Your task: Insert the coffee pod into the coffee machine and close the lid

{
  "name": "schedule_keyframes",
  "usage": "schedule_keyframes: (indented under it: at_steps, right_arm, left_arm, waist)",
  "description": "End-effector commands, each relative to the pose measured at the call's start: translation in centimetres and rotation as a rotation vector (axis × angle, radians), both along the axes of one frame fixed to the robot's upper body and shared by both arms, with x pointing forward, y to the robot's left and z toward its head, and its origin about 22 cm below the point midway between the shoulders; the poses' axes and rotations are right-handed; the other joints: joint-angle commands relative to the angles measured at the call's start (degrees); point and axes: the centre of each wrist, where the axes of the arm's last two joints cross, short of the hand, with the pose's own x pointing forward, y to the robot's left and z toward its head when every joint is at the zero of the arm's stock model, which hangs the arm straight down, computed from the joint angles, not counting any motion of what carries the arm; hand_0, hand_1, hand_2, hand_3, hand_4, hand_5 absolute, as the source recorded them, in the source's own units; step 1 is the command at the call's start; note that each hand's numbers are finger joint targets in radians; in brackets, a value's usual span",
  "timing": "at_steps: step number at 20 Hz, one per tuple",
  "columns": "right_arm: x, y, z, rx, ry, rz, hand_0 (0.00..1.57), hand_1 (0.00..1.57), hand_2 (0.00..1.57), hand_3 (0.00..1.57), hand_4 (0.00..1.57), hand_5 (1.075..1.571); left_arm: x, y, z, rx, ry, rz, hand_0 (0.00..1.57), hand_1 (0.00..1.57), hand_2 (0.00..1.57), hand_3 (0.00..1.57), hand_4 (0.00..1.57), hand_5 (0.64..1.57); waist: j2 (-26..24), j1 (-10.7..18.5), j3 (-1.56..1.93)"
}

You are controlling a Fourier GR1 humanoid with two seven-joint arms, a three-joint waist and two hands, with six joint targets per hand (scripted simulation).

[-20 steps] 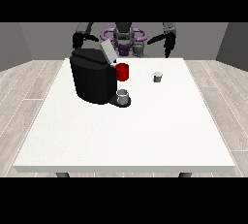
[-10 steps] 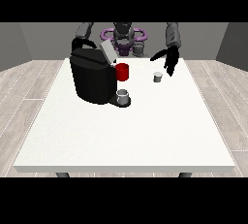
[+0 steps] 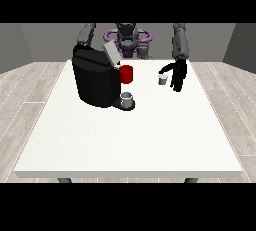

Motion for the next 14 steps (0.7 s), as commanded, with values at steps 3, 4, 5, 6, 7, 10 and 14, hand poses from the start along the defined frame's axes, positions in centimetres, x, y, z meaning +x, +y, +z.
schedule_keyframes:
  at_steps: [3,4,5,6,7,10,14]
  right_arm:
    - [0.1,-0.7,-1.0,-0.013,0.017,0.009,0.00,0.00,0.00,0.00,0.36,1.571]
    - [1.0,0.9,1.2,-0.031,0.006,0.011,0.00,0.00,0.00,0.00,0.35,1.571]
    - [2.2,-1.1,0.5,-0.023,-0.034,-0.011,0.00,0.00,0.00,0.00,0.31,1.571]
    - [2.7,0.3,1.2,-0.011,-0.060,-0.011,0.00,0.00,0.00,0.00,0.26,1.571]
    - [1.2,-1.8,-0.2,-0.028,-0.033,0.018,0.00,0.00,0.00,0.00,0.28,1.571]
    - [2.2,0.0,0.6,-0.005,-0.003,-0.011,0.00,0.00,0.00,0.00,0.37,1.571]
    - [2.3,-2.2,-0.8,0.013,-0.011,-0.057,0.00,0.00,0.00,0.00,0.41,1.571]
  left_arm:
    - [1.2,0.5,-1.0,0.084,0.110,0.001,0.00,0.00,0.00,0.00,0.00,1.571]
    - [2.1,0.9,-0.3,0.076,0.087,-0.025,0.00,0.00,0.00,0.00,0.00,1.571]
    - [2.6,0.0,0.7,0.119,0.055,-0.044,0.00,0.00,0.00,0.00,0.00,1.571]
    - [2.8,-0.9,0.1,0.126,0.032,-0.049,0.00,0.00,0.00,0.00,0.00,1.571]
    - [1.7,3.0,0.2,0.120,0.081,-0.022,0.00,0.00,0.00,0.00,0.00,1.571]
    - [2.6,0.2,-0.7,0.143,0.125,-0.019,0.00,0.00,0.00,0.00,0.00,1.571]
    - [3.1,-0.2,0.0,0.087,0.142,-0.045,0.00,0.00,0.32,0.00,0.00,1.571]
  waist:
    - [-0.16,-0.56,0.02]
    - [0.97,-1.08,-0.01]
    - [2.97,-0.01,0.02]
    - [4.07,0.06,0.01]
    - [3.20,-0.50,0.01]
    - [1.46,-0.25,0.01]
    - [1.37,0.08,0.04]
